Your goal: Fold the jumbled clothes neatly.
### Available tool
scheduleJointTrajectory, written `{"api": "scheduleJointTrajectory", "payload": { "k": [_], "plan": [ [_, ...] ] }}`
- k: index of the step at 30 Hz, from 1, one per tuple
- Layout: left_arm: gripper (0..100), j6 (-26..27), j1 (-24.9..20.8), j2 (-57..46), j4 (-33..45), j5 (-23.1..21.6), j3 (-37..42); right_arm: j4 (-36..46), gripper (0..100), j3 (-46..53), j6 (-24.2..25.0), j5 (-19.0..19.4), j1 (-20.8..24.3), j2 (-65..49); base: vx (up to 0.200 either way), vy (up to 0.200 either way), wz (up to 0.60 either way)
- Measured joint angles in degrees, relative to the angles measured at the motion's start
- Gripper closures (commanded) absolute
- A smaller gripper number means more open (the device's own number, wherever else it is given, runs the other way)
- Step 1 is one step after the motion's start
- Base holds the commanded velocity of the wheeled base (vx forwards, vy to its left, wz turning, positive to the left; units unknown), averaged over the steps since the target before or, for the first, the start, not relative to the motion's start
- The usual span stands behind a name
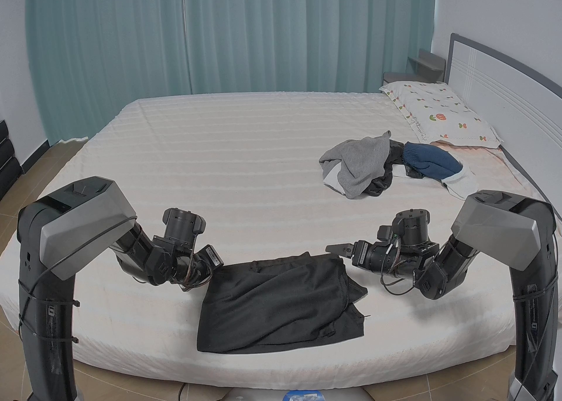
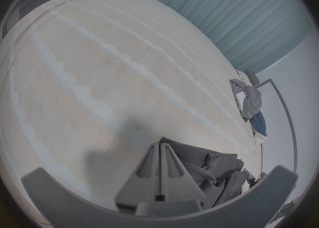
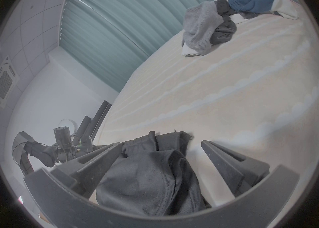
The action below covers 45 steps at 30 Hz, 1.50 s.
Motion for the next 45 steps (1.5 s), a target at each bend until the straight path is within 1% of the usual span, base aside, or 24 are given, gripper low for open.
{"api": "scheduleJointTrajectory", "payload": {
  "k": [1,12,17,25,36,37,38,45],
  "plan": [
    [100,0.0,0.0,0.0,0.0,0.0,0.0,0.0,100,0.0,0.0,0.2,0.2,0.1,0.000,0.000,0.00],
    [100,0.1,0.0,0.0,0.0,0.0,0.0,-0.2,100,-0.5,-1.6,0.8,1.3,1.3,0.000,0.000,0.00],
    [100,0.2,0.0,0.0,0.0,0.0,0.0,-0.5,100,-1.0,-1.6,0.8,0.0,1.3,0.000,0.000,0.00],
    [100,0.1,0.5,0.0,-1.2,1.4,0.7,-0.2,100,-3.7,-1.5,0.6,-2.9,2.1,0.000,0.000,0.00],
    [100,0.1,0.5,0.0,-1.6,1.4,1.0,-0.4,100,-6.5,-1.1,0.4,-2.5,4.8,0.000,0.000,0.00],
    [100,0.1,0.5,0.0,-1.5,1.4,1.0,-0.3,0,-6.6,-1.1,0.4,-2.5,4.9,0.000,0.000,0.00],
    [0,0.1,0.5,0.0,-1.5,1.4,1.0,-0.2,0,-6.7,-1.1,0.4,-2.4,4.9,0.000,0.000,0.00],
    [0,-0.2,0.7,-0.1,-1.5,1.3,1.0,-1.2,0,-5.9,-0.8,0.5,-2.0,4.1,0.000,0.000,0.00]
  ]
}}
